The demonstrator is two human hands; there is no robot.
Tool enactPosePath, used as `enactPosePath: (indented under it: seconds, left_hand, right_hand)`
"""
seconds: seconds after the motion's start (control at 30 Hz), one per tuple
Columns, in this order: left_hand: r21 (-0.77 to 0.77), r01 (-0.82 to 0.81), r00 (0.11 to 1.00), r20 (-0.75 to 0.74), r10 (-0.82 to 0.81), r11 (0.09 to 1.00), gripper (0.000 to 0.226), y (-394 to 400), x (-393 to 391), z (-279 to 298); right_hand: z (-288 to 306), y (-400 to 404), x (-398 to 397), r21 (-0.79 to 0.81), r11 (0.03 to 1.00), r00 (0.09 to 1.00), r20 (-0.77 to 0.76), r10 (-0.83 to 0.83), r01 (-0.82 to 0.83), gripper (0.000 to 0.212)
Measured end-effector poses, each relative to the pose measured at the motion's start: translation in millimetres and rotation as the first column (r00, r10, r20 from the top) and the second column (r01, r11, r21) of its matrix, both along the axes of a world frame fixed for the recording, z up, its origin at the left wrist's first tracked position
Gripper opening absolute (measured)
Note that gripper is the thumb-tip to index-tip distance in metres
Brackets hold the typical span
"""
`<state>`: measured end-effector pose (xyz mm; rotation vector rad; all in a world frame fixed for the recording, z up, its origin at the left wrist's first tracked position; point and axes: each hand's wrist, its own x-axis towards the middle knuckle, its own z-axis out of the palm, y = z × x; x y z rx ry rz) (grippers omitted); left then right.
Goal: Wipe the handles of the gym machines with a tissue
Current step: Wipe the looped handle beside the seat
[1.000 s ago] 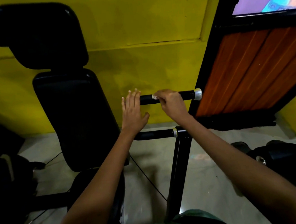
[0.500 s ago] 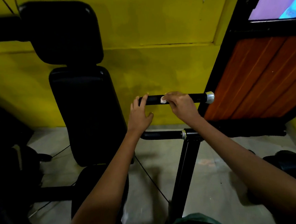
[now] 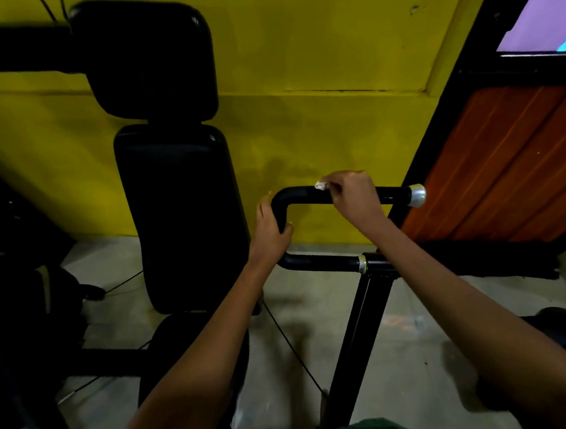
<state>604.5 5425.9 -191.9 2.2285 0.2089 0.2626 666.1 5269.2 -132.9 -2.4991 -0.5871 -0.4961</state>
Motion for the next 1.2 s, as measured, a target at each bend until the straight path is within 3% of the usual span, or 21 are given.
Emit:
enactPosePath:
  seconds: [0.2, 0.4, 0.6, 0.73, 0.83, 0.97, 1.07, 1.2]
  left_hand:
    - [-0.033, -0.045, 0.996, -0.078, 0.042, 0.998, 0.061, -1.3, -13.8, -26.8]
    - [-0.013, -0.031, 0.993, -0.111, 0.029, 0.999, 0.068, -6.4, -15.8, -25.2]
    - [0.007, -0.027, 0.994, -0.108, 0.027, 1.000, 0.070, -6.5, -17.5, -28.5]
    - [0.000, -0.021, 0.993, -0.119, 0.021, 1.000, 0.069, -5.3, -18.3, -28.6]
    - [0.008, -0.034, 0.991, -0.129, 0.035, 0.999, 0.066, -4.7, -17.1, -31.9]
    - [-0.042, -0.010, 0.998, -0.061, 0.007, 0.999, 0.057, -3.3, -17.1, -33.8]
    - [-0.030, -0.040, 0.992, -0.123, 0.036, 0.999, 0.056, -2.8, -16.3, -34.5]
    - [-0.040, -0.034, 0.994, -0.106, 0.029, 0.999, 0.053, -2.2, -16.2, -35.6]
  right_hand:
    - [-0.7, 28.9, -9.4, -0.056, 0.977, 0.977, -0.062, 0.204, -0.207, 0.026]
    - [3.9, 28.5, 7.9, -0.106, 0.994, 0.996, -0.086, 0.017, -0.026, 0.024]
    - [-1.0, 48.7, -11.1, -0.237, 0.932, 0.959, -0.129, 0.251, -0.276, 0.030]
    - [5.2, 37.2, -3.9, -0.158, 0.978, 0.990, -0.070, 0.125, -0.135, 0.028]
    - [5.5, 65.0, -1.5, -0.260, 0.964, 0.994, -0.108, 0.034, -0.061, 0.028]
    - [-6.4, 78.6, -9.7, -0.481, 0.839, 0.966, -0.170, 0.197, -0.256, 0.030]
    - [-5.2, 61.5, -5.0, -0.430, 0.858, 0.960, -0.127, 0.251, -0.281, 0.033]
    - [-0.6, 77.1, 0.1, -0.349, 0.926, 0.988, -0.100, 0.113, -0.142, 0.033]
